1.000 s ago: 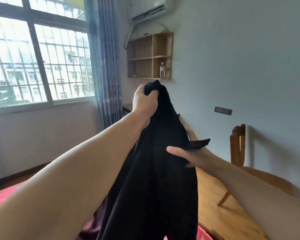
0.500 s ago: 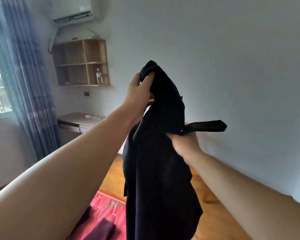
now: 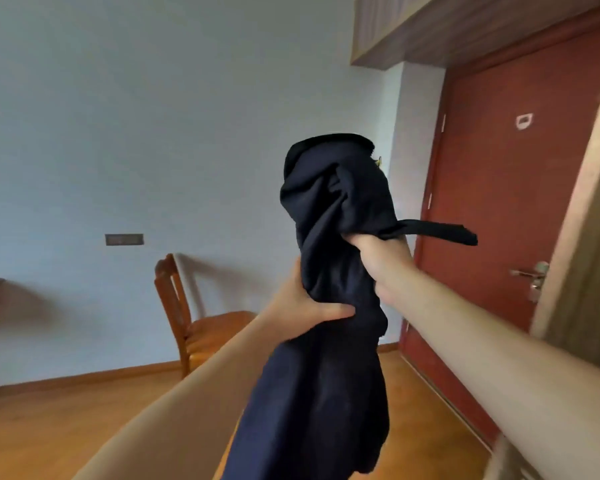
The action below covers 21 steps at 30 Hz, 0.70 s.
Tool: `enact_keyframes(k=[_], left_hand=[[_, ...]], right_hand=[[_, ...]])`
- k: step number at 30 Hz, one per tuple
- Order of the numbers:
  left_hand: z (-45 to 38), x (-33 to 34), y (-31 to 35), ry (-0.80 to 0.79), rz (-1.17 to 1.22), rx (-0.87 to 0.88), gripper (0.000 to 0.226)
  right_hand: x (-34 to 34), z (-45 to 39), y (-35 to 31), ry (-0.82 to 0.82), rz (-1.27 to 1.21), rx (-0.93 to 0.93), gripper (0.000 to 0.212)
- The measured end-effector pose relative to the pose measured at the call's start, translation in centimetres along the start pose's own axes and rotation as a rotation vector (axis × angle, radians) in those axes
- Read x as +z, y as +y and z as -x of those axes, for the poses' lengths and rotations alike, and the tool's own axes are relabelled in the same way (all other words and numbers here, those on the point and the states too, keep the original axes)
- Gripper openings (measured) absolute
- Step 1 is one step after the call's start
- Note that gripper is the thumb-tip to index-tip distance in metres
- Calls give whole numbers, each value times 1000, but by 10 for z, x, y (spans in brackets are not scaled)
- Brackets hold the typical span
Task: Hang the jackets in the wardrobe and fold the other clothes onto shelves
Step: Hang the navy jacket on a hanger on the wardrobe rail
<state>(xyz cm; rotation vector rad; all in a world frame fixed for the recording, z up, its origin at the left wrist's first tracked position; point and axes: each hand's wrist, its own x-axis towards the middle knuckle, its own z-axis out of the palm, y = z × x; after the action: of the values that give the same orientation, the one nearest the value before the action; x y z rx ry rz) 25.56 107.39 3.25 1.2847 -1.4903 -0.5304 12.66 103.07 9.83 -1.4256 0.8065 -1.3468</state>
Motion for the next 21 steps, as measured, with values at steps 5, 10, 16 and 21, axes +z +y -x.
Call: enact_keyframes(k=[5, 10, 16, 21], left_hand=[[-11, 102, 46, 18, 65, 13, 27], [5, 187, 101, -67, 217, -45, 17], [40, 277, 162, -157, 387, -52, 14], [48, 337, 198, -223, 511, -38, 11]], right_hand=[[-95, 28, -28, 183, 112, -65, 13], [-205, 82, -55, 168, 287, -147, 24], [-322, 162, -78, 214, 469, 89, 61], [-378, 209, -104, 346, 525, 135, 66]])
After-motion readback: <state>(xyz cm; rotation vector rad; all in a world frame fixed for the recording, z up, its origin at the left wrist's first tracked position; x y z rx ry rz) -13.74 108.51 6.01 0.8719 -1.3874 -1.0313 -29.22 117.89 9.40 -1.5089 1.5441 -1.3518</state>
